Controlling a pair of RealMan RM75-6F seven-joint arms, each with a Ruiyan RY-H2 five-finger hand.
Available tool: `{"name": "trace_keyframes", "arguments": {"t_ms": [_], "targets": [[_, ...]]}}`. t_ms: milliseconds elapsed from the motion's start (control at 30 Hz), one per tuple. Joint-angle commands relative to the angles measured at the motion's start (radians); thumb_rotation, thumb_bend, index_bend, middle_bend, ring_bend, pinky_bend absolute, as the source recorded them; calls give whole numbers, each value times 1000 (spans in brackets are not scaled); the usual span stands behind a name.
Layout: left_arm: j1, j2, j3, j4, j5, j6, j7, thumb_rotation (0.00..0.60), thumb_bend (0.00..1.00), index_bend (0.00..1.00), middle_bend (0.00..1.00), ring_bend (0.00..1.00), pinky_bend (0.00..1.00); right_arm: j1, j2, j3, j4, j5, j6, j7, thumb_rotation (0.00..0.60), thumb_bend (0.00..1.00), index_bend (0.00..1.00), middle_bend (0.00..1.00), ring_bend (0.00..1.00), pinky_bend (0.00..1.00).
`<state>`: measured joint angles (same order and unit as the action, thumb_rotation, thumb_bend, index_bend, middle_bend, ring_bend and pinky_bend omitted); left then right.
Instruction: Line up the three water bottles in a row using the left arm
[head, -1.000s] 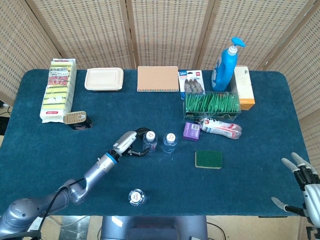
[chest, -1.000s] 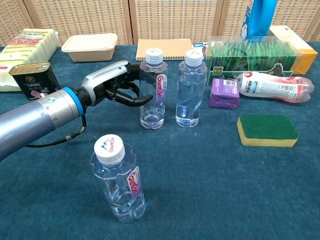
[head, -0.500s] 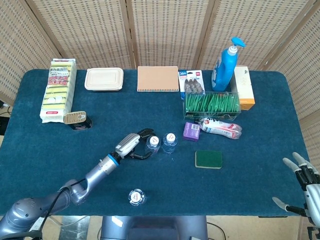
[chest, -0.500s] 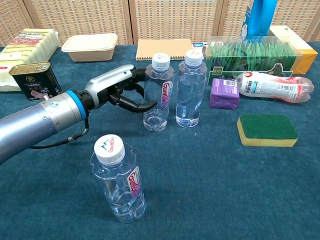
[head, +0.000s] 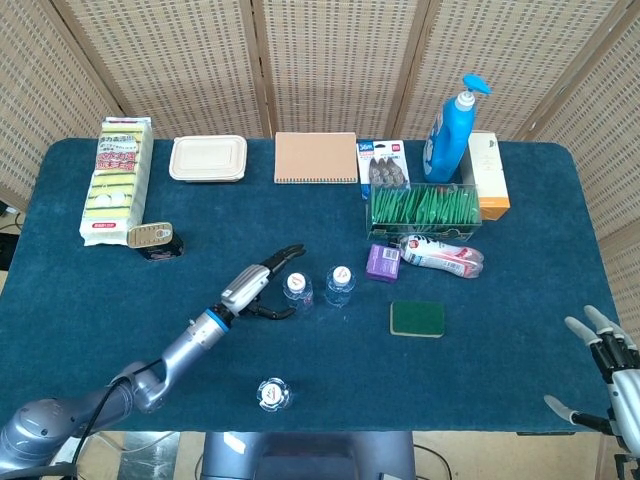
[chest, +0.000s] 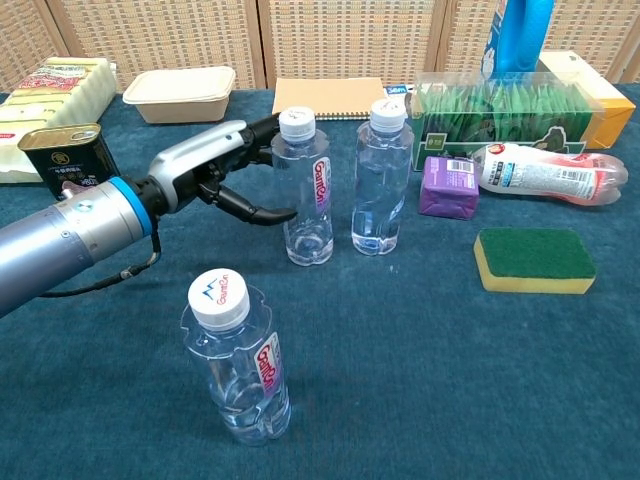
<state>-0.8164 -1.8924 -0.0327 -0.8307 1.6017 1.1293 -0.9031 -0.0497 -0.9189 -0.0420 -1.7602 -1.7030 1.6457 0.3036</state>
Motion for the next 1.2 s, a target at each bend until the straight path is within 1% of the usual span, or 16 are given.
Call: {"name": "trace_keyframes", "arguments": {"t_ms": [33,67,100,200,267,300,400,567,633,700,733,833,1000,1200], "targets": [[22,26,8,-25,8,37,-1,600,241,0,0,0,122,-1,1,-1,0,-3,2,1,600,0,112,3,0,0],[30,39,13,-37,12,50,-4,600,241,0,0,0,122,-1,1,-2,-1,-5,3,2,600,0,112,3,0,0],[49,71,27,-64,24,78,-10,600,241,0,0,0,121,-3,2,-2,-1,-8,7,2,600,0,112,3,0,0],[73,128,49,-118,40,111,-20,600,240,0,0,0,113,-4,2,-5,-1,-15,10,3,600,0,112,3,0,0],[94,182,75,-164,59,138,-32,600,241,0,0,0,113,-5,2,-6,-1,-20,13,2,600,0,112,3,0,0],[119,240,111,-196,86,172,-35,600,241,0,0,0,113,-7,3,-8,-1,-28,18,2,600,0,112,3,0,0],[158,333,166,-250,121,216,-49,600,241,0,0,0,113,-9,2,-13,-1,-43,24,-3,600,0,112,3,0,0],[216,421,237,-271,167,283,-89,600,238,0,0,0,113,-10,0,-18,-5,-59,27,-12,600,0,112,4,0,0],[236,442,265,-265,191,308,-104,600,212,0,0,0,111,-10,0,-20,-7,-64,29,-17,600,0,112,5,0,0],[254,455,290,-260,214,330,-115,600,167,0,0,0,104,-11,-1,-22,-10,-70,30,-21,600,0,112,6,0,0],[266,460,312,-260,235,344,-122,600,135,0,0,0,97,-10,-2,-24,-12,-77,29,-25,600,0,112,6,0,0],[283,457,340,-255,271,366,-122,600,98,0,0,0,88,-10,-4,-28,-14,-86,28,-34,600,0,112,6,0,0],[296,408,356,-266,320,387,-103,600,61,0,0,0,72,-10,-2,-29,-15,-86,31,-29,600,0,112,6,0,0],[288,340,376,-276,376,359,-40,600,6,0,0,0,41,-12,5,-26,-5,-75,42,0,600,0,112,6,0,0]]}}
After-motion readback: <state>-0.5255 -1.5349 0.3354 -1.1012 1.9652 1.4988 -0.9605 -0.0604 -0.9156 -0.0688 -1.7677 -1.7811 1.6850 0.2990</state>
